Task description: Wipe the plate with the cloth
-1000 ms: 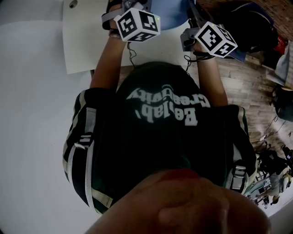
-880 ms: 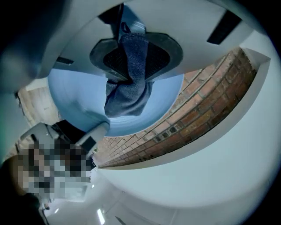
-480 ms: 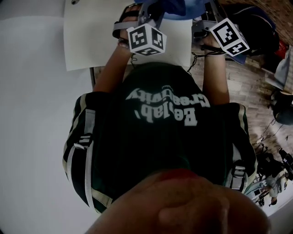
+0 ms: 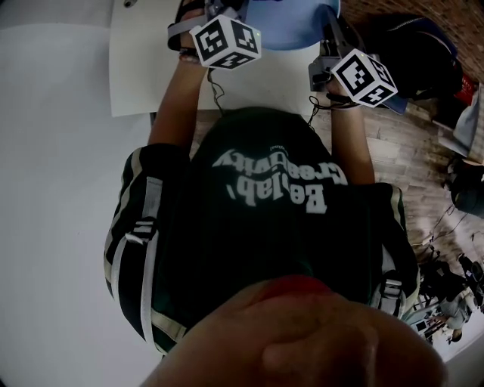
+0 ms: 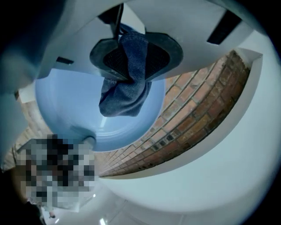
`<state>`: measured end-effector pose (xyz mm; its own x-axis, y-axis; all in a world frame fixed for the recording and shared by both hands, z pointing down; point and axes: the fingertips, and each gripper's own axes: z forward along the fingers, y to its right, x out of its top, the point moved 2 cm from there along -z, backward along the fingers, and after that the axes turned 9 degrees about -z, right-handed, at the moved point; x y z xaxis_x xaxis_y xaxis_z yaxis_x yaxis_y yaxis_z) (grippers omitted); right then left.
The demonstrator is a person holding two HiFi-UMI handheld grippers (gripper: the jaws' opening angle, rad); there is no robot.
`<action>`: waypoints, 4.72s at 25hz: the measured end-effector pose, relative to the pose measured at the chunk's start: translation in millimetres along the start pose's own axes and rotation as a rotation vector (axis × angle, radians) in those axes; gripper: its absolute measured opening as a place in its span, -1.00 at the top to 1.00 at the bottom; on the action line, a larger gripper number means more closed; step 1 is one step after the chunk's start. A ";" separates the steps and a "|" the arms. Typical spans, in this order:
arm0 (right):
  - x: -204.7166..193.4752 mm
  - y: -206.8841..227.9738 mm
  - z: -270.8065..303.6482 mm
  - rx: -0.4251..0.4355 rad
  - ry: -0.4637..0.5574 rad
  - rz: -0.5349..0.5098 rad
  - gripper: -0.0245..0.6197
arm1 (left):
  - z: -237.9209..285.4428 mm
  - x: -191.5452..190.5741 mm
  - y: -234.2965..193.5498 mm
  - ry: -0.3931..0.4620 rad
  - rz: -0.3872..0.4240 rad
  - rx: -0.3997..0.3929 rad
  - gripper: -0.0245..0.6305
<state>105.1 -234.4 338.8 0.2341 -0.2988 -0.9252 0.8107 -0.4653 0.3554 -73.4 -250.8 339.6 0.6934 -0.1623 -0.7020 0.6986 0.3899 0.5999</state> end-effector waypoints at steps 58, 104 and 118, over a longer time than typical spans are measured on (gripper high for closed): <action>9.1 -16.5 1.7 -0.027 0.045 -0.355 0.88 | -24.2 94.4 -1.9 0.222 -0.145 -0.046 0.63; 114.7 -11.7 -10.0 -0.107 0.352 -0.115 0.86 | -54.6 12.3 42.6 0.108 -0.169 -0.159 0.63; 97.3 -31.6 -3.5 -0.096 0.323 -0.106 0.86 | -61.1 31.5 58.1 0.184 -0.177 -0.227 0.63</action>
<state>104.1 -245.8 237.1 0.2909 0.0332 -0.9562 0.8829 -0.3942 0.2550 -21.7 -177.8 328.9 0.5073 -0.0869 -0.8574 0.7337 0.5654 0.3768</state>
